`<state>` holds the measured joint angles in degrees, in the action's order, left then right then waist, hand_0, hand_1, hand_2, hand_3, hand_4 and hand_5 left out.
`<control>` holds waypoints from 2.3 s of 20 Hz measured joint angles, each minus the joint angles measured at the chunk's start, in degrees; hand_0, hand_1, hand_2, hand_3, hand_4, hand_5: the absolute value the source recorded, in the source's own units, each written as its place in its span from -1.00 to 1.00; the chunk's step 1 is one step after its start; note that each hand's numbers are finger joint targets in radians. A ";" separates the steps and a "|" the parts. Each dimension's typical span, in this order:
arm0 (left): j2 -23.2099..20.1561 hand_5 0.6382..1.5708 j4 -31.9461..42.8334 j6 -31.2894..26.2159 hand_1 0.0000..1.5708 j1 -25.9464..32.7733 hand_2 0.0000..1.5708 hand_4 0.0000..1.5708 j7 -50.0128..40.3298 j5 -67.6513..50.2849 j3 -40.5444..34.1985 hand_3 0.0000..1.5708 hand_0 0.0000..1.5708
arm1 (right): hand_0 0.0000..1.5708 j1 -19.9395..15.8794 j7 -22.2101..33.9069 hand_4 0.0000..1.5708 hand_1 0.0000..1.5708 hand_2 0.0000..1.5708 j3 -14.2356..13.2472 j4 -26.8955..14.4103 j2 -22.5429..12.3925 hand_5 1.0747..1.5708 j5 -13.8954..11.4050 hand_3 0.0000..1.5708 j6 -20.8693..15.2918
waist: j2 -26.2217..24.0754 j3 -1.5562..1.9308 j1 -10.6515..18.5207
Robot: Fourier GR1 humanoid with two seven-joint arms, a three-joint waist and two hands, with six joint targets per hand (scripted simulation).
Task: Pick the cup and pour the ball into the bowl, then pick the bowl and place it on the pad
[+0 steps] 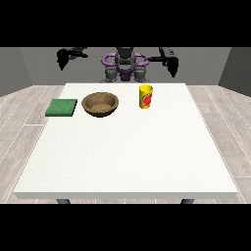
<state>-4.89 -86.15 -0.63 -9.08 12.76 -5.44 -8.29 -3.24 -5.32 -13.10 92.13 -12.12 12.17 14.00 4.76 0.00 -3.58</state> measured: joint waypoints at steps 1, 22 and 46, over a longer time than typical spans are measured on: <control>0.23 0.90 2.00 0.09 -1.00 -0.11 -1.00 -1.00 2.44 0.49 -0.17 -1.00 -1.00 | -1.00 -0.15 -0.45 -1.00 -1.00 -1.00 -0.18 -0.23 -0.24 1.00 0.12 -1.00 0.45 | 0.56 0.00 -0.33; 2.41 0.89 40.81 6.62 -1.00 -14.92 -1.00 -1.00 32.62 3.37 -3.27 -1.00 -1.00 | -1.00 -5.19 -10.00 -1.00 -1.00 -1.00 -1.46 -8.77 -1.33 1.00 -1.34 -1.00 3.76 | 9.24 0.00 -3.65; -5.33 0.43 46.36 27.13 0.83 -17.72 1.00 1.00 25.70 20.20 3.85 1.00 0.83 | -1.00 -6.52 -5.67 -1.00 -1.00 -1.00 -4.17 -16.10 -6.27 0.99 0.55 -1.00 7.00 | -0.21 0.34 -4.39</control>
<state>-10.22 -39.78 26.50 -26.80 38.45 14.75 -4.44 -9.76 -10.99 -17.27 76.03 -18.39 12.72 21.00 4.55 0.33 -7.97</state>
